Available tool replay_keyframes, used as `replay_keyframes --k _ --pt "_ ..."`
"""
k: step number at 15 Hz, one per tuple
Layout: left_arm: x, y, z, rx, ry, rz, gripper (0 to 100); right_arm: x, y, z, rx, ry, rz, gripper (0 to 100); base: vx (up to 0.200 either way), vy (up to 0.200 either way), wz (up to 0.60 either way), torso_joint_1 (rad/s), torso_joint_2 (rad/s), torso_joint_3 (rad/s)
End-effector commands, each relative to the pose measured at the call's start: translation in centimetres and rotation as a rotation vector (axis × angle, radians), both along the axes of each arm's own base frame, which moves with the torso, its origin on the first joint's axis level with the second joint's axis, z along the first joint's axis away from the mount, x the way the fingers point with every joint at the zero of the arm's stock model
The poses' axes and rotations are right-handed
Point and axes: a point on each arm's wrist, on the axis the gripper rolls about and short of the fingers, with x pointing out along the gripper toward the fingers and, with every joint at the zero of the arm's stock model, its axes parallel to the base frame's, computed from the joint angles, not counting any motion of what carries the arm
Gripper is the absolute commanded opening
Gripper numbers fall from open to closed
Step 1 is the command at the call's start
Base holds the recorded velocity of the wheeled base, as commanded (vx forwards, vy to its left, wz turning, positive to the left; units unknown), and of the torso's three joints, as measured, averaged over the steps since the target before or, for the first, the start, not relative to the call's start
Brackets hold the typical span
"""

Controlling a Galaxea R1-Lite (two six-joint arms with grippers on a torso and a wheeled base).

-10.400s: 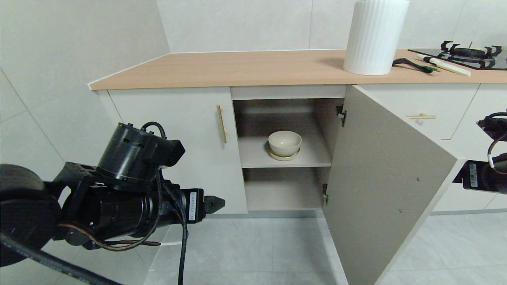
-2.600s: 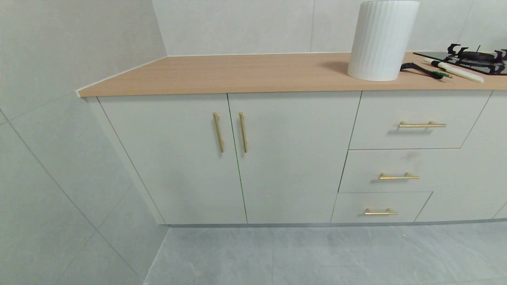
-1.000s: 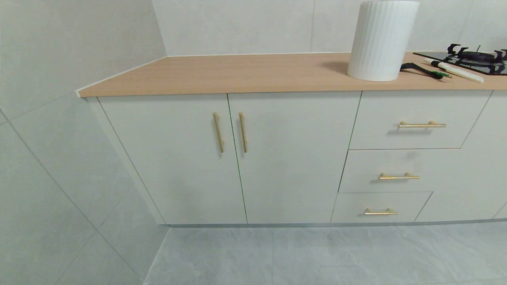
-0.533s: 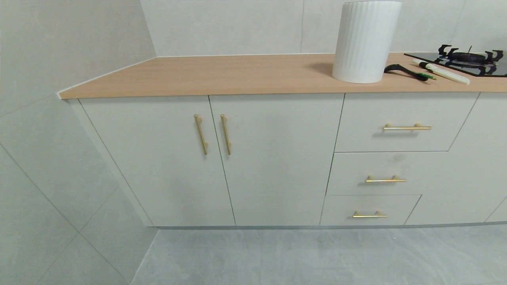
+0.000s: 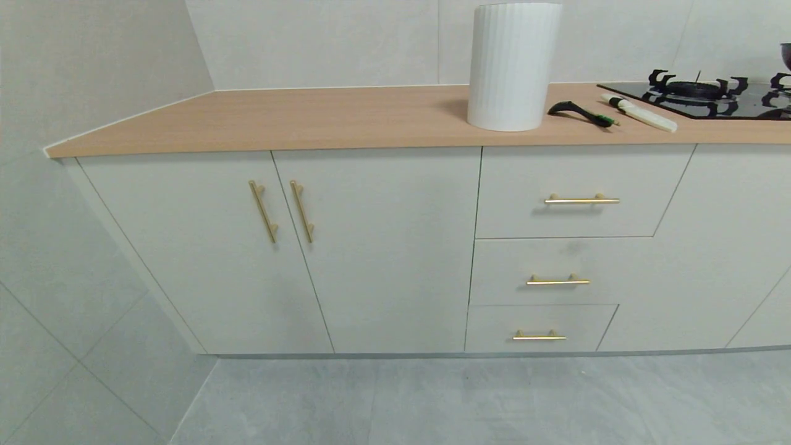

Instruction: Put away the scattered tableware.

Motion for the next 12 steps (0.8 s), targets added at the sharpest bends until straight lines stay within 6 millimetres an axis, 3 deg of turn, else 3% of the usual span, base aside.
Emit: replay_keyframes --k 1,8,12 --pt "0.01 0.0 0.0 -0.001 0.002 0.001 100 0.01 0.0 0.0 -0.001 0.002 0.001 100 0.0 0.0 0.0 0.0 0.0 0.0" --pt "0.0 0.0 0.0 0.001 0.0 -0.001 100 0.01 0.0 0.0 -0.001 0.002 0.001 100 0.0 0.0 0.0 0.0 0.0 0.0" --pt "0.01 0.0 0.0 0.001 0.002 -0.001 100 0.01 0.0 0.0 -0.001 0.002 0.001 100 0.2 0.0 0.0 0.001 0.0 0.005"
